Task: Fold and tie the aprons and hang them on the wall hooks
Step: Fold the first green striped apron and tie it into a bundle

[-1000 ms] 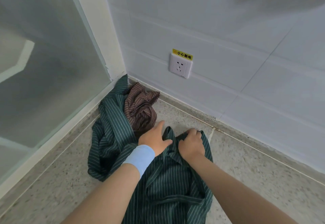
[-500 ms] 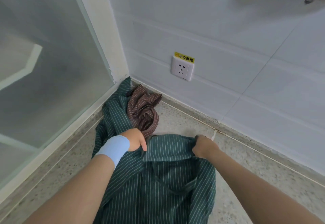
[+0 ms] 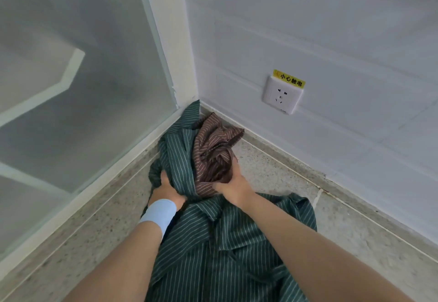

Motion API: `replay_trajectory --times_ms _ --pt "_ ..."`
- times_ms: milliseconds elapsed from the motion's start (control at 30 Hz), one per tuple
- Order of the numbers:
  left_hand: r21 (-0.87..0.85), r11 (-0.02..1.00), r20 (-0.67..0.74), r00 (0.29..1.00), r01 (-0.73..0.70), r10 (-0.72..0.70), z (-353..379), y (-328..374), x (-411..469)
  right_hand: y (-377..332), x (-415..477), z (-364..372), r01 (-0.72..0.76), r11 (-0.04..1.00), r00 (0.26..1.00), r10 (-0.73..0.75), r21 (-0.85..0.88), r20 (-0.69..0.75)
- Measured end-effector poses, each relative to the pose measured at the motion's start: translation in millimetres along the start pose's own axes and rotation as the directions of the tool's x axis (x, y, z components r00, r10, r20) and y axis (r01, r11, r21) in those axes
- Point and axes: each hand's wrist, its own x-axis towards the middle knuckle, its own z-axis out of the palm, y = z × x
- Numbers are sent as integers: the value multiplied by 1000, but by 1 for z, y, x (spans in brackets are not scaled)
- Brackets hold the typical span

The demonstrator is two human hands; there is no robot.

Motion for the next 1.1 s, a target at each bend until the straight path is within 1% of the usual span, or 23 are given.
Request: replay_trajectory --times_ms 100,167,233,300,333,367,400,433,467,500,533,567,600,633,667,700,733,800,867,900,933,1000,1100 --pt "-69 983 -63 985 -167 163 -4 3 20 -9 27 13 -66 998 993 64 14 103" --pt "-129 940 -206 936 -317 287 -18 18 32 -17 41 19 -58 998 980 59 -14 192" --pt "-164 859 -411 825 -485 387 -40 37 41 -34 57 21 12 1000 993 -15 22 118" --pt "-176 764 -573 696 -621 434 -62 56 43 -54 74 20 151 986 988 -148 77 -38" --pt "-142 730 -605 642 -668 470 -70 63 44 -65 79 16 205 976 976 -198 71 -93" --pt "-66 731 -590 617 -679 521 -73 64 48 -74 85 14 224 974 971 -220 35 -89" --pt "42 759 -504 642 -649 577 -75 65 50 -77 92 10 221 975 974 -222 -13 -39" --pt "151 797 -351 722 -585 597 -73 62 53 -81 93 5 203 976 979 -199 -78 54" --pt "255 829 -175 820 -497 545 -70 58 55 -78 93 -1 170 973 978 -148 -155 146" --pt "328 857 -48 899 -398 436 -68 55 55 -74 92 -8 156 960 972 -108 -233 208" --pt "366 881 -17 944 -302 330 -65 50 52 -70 88 -16 156 941 970 -88 -301 229" --pt "360 903 -96 954 -234 285 -62 46 46 -65 82 -23 152 928 973 -80 -341 216" --pt "314 922 -261 913 -226 313 -57 42 39 -58 73 -30 153 925 978 -93 -348 184" --pt "250 925 -444 816 -285 371 -49 38 33 -49 67 -35 142 925 986 -100 -353 135" --pt "204 897 -550 713 -391 436 -39 35 25 -39 57 -39 136 924 990 -112 -357 88" --pt "183 834 -572 633 -521 521 -29 34 18 -28 46 -44 113 914 994 -103 -389 46" --pt "175 754 -500 603 -633 622 -18 34 11 -16 38 -49 94 887 995 -101 -452 9" --pt "248 623 -166 601 -742 782 9 36 0 9 21 -62 31 733 997 -66 -680 -25" --pt "376 583 168 672 -720 722 37 35 0 31 6 -75 -30 532 1000 19 -846 -24" --pt "414 601 255 721 -684 644 48 32 3 40 -2 -81 -55 463 997 71 -885 -25" --pt "404 644 272 757 -650 594 55 29 4 47 -9 -85 -71 415 993 111 -907 -27" --pt "231 754 202 788 -615 581 61 23 9 57 -20 -93 -70 333 989 143 -940 -23" --pt "23 811 170 802 -585 573 43 18 16 63 -23 -99 -23 211 992 123 -977 3"
